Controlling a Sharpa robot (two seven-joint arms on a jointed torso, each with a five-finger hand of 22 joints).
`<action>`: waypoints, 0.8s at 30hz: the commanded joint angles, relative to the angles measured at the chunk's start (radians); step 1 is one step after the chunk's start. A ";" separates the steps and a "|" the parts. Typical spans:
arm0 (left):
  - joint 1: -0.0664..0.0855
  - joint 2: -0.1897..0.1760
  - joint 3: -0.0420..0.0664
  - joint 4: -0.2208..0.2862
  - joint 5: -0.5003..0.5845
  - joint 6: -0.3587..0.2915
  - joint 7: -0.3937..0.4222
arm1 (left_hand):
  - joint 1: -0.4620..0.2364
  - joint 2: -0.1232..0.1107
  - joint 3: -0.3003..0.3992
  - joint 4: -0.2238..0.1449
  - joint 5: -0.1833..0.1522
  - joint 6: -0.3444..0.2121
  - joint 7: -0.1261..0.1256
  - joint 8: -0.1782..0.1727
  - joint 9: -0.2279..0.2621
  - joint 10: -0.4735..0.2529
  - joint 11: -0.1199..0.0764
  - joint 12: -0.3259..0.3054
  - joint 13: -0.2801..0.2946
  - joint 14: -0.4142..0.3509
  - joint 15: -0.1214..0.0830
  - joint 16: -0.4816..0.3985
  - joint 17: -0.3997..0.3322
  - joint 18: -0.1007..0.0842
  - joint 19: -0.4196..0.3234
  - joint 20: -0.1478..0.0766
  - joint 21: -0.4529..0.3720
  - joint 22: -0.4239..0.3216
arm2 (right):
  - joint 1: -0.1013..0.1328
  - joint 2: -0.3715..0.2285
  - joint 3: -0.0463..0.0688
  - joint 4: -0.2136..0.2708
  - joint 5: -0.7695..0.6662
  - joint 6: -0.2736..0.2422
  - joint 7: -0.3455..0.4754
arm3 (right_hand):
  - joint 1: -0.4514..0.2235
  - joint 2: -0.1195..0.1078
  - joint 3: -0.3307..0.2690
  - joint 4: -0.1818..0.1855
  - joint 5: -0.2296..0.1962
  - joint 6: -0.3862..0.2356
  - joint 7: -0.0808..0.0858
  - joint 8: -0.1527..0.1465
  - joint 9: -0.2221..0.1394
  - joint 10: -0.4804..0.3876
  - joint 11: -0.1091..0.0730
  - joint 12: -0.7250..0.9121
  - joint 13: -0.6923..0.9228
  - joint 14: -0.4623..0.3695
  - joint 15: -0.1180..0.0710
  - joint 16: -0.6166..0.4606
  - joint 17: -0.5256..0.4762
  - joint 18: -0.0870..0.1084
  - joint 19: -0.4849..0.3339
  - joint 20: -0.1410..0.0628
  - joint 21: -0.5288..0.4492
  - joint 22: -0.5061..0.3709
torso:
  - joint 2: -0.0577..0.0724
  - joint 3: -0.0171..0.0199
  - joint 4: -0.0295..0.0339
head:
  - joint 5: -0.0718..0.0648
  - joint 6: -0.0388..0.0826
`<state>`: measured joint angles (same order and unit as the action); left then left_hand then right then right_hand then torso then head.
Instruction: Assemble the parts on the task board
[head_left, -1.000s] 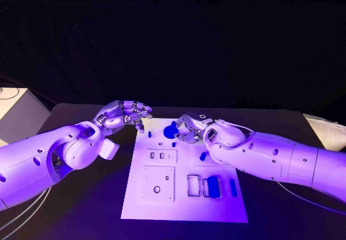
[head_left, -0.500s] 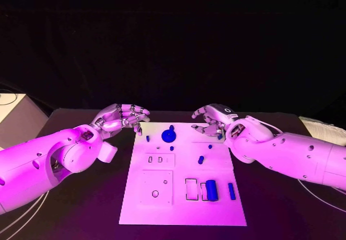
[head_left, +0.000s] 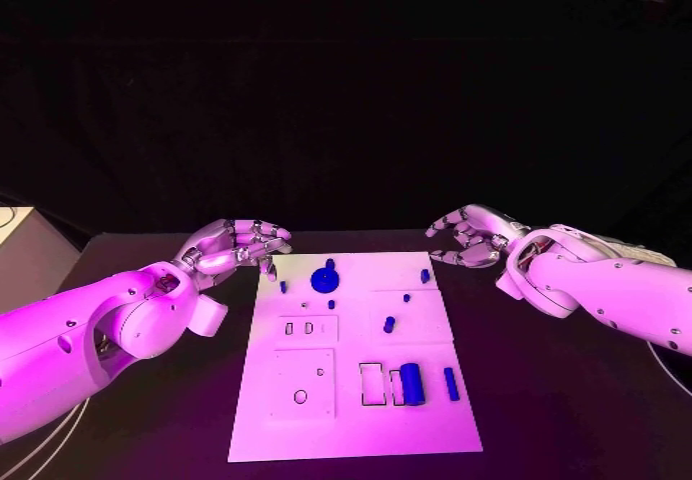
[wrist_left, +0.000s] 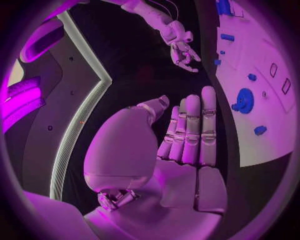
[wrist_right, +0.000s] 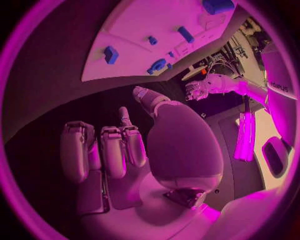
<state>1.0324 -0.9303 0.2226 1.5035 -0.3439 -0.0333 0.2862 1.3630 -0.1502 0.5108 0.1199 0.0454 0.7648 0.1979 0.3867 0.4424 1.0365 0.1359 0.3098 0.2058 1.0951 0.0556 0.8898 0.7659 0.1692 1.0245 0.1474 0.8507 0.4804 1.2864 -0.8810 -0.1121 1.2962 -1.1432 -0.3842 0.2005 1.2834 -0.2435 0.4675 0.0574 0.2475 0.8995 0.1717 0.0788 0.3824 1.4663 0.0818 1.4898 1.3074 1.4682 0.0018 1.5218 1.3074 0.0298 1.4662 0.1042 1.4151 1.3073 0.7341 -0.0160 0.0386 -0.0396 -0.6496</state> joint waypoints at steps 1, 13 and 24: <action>-0.005 0.001 0.000 -0.001 -0.003 0.014 0.018 | -0.011 -0.002 0.005 -0.001 0.004 -0.010 0.015 -0.005 0.001 -0.008 -0.001 -0.004 -0.001 -0.005 0.001 -0.004 -0.001 0.014 -0.007 -0.001 -0.002 -0.001 | -0.011 -0.004 0.000 -0.009 -0.032 0.085 0.043 | 0.011 -0.005 0.000 -0.008 -0.003 -0.009 0.000 -0.006 -0.002 0.018 0.004 -0.002 0.183 0.074 0.005 -0.004 0.151 0.014 0.023 0.004 -0.005 0.099 | -0.003 0.0068 -0.0045 | 0.005 -0.006; -0.011 -0.002 0.000 -0.003 -0.003 0.019 0.017 | -0.010 0.000 0.007 -0.002 0.004 -0.010 0.015 -0.005 0.001 -0.009 -0.001 -0.004 -0.001 -0.003 0.001 -0.004 -0.001 0.015 -0.007 -0.001 -0.002 -0.001 | -0.062 0.001 0.000 -0.049 -0.107 0.075 0.016 | 0.012 -0.006 -0.004 -0.011 0.000 -0.013 0.000 -0.007 -0.003 0.019 0.004 -0.001 0.183 0.074 0.005 -0.004 0.153 0.014 0.023 0.003 -0.005 0.100 | 0.000 0.0062 -0.0006 | 0.001 -0.015; -0.012 -0.006 0.001 0.001 -0.003 0.021 0.014 | -0.009 0.001 0.008 -0.003 0.004 -0.011 0.015 -0.005 0.002 -0.009 -0.001 -0.004 -0.001 -0.002 0.001 -0.003 -0.001 0.015 -0.006 -0.001 -0.001 -0.001 | -0.086 0.029 0.000 -0.078 -0.107 -0.014 -0.020 | 0.003 0.009 -0.009 -0.003 0.017 -0.012 0.003 -0.007 -0.002 0.022 0.006 0.002 0.186 0.075 0.006 -0.003 0.155 0.013 0.026 0.004 -0.003 0.103 | 0.002 0.0060 0.0014 | 0.003 -0.023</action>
<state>1.0208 -0.9371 0.2225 1.5014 -0.3441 -0.0318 0.2883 1.3629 -0.1501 0.5136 0.1172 0.0454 0.7613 0.1944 0.3867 0.4431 1.0365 0.1359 0.3098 0.2058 1.0952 0.0556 0.8898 0.7660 0.1692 1.0235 0.1485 0.8507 0.4804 1.2012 -0.8548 -0.1127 1.2209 -1.2352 -0.3558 0.1975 1.2869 -0.2471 0.4636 0.0536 0.2614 0.8926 0.1755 0.0750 0.3805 1.4663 0.0818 1.4898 1.3079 1.4683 0.0017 1.5219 1.3074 0.0299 1.4661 0.1041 1.4151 1.3079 0.7356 -0.0091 0.0392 -0.0371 -0.6712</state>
